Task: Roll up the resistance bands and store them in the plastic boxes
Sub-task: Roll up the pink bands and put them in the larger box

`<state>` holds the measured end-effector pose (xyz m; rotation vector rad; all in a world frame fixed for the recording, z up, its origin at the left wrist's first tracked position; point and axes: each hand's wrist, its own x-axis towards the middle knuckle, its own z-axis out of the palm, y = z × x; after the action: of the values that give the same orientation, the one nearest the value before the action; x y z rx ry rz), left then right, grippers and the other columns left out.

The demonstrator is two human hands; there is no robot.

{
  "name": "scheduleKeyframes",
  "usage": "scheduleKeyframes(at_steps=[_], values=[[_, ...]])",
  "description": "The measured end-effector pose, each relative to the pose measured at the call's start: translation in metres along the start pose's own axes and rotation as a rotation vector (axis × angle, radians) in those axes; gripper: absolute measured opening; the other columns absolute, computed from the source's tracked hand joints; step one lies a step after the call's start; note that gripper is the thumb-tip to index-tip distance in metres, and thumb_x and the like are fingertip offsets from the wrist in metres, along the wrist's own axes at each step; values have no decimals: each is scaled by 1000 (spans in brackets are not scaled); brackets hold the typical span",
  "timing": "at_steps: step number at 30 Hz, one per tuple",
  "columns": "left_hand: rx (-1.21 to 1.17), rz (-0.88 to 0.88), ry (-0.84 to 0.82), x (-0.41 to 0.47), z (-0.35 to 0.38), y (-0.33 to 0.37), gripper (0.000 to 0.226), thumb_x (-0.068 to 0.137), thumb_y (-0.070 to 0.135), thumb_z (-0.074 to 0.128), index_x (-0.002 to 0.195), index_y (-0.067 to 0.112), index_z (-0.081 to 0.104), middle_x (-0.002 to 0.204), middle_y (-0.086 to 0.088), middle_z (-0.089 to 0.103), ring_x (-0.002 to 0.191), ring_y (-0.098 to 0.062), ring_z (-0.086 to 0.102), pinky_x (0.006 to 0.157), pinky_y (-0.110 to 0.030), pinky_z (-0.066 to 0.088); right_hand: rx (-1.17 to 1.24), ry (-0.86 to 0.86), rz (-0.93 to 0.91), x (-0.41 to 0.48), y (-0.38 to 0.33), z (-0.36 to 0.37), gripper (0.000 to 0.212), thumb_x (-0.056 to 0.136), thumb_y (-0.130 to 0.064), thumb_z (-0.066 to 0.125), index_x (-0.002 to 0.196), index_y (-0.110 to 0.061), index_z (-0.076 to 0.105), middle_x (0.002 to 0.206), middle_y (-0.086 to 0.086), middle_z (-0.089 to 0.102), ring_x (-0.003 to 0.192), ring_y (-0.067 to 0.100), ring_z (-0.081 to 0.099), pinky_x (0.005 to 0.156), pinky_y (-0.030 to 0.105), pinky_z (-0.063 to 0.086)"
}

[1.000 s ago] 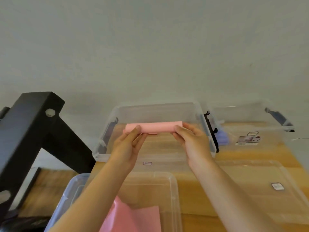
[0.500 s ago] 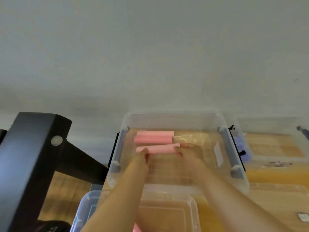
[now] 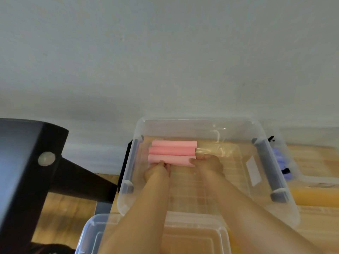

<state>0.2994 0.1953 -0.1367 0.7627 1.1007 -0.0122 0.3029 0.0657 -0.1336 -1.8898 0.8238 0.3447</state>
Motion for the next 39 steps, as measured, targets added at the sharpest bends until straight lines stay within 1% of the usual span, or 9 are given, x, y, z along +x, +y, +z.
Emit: scheduleKeyframes(at_steps=[5, 7, 9, 14, 17, 20, 28, 35, 39], values=[[91, -17, 16, -1, 3, 1, 41, 97, -2, 48, 137, -3, 41, 132, -22, 53, 119, -34, 54, 74, -29, 47, -61, 12, -46, 0, -2, 0, 19, 70, -44, 79, 76, -35, 64, 92, -5, 72, 101, 26, 64, 98, 37, 34], [69, -11, 6, -3, 3, 0, 42, 94, -3, 52, 135, -6, 43, 118, -23, 59, 106, -33, 60, 68, -27, 51, -64, -24, -72, 5, 1, 1, 18, 68, -41, 80, 76, -34, 66, 91, -3, 73, 97, 28, 66, 97, 39, 41], [61, -10, -29, -11, 3, -1, 43, 91, -6, 57, 132, -8, 46, 105, -21, 62, 98, -31, 63, 67, -27, 54, -41, -87, -91, 6, 1, -3, 22, 69, -31, 81, 88, -26, 73, 90, 4, 74, 89, 31, 69, 88, 45, 52], [153, -78, -151, -41, 7, 0, 42, 94, -3, 53, 133, -11, 41, 126, -24, 52, 122, -35, 52, 97, -38, 48, 17, -227, -136, -2, -3, -23, 31, 81, 0, 69, 112, -5, 68, 104, 16, 70, 79, 24, 63, 63, 27, 50], [323, -51, -200, -55, 7, 2, 30, 93, 0, 57, 121, -7, 47, 96, -16, 54, 89, -27, 59, 62, -29, 59, -42, -245, -203, -11, -2, -29, 28, 78, 4, 65, 104, -4, 72, 99, 16, 71, 82, 23, 62, 75, 32, 50], [699, 208, -203, -64, 2, -2, 11, 92, 7, 60, 100, 2, 55, 91, -16, 57, 69, -22, 56, 69, -35, 54, -93, -264, -280, -21, 1, -36, 26, 77, 8, 61, 97, -3, 73, 98, 17, 71, 88, 24, 61, 86, 37, 50], [1472, 1194, -357, -116, -23, -8, 40, 99, 27, 48, 136, 13, 47, 137, -6, 52, 126, -22, 46, 101, -28, 34, -306, -122, -692, -72, 9, -81, 29, 90, -16, 58, 118, -10, 65, 122, 8, 65, 116, 26, 58, 97, 33, 44], [1374, 1846, -212, -160, -41, -36, 42, 98, 31, 40, 127, 6, 57, 128, -12, 61, 119, -30, 56, 99, -38, 42, -545, 271, -1209, -108, 30, -109, 36, 96, -30, 51, 129, -16, 58, 131, 2, 60, 126, 21, 48, 106, 34, 29], [1466, 1980, -188, -161, -54, -48, 47, 97, 39, 34, 126, 11, 59, 130, -8, 60, 123, -28, 53, 102, -41, 40, -538, 433, -1421, -113, 57, -122, 32, 90, -26, 62, 118, -11, 64, 117, 6, 67, 115, 26, 58, 99, 39, 40]])
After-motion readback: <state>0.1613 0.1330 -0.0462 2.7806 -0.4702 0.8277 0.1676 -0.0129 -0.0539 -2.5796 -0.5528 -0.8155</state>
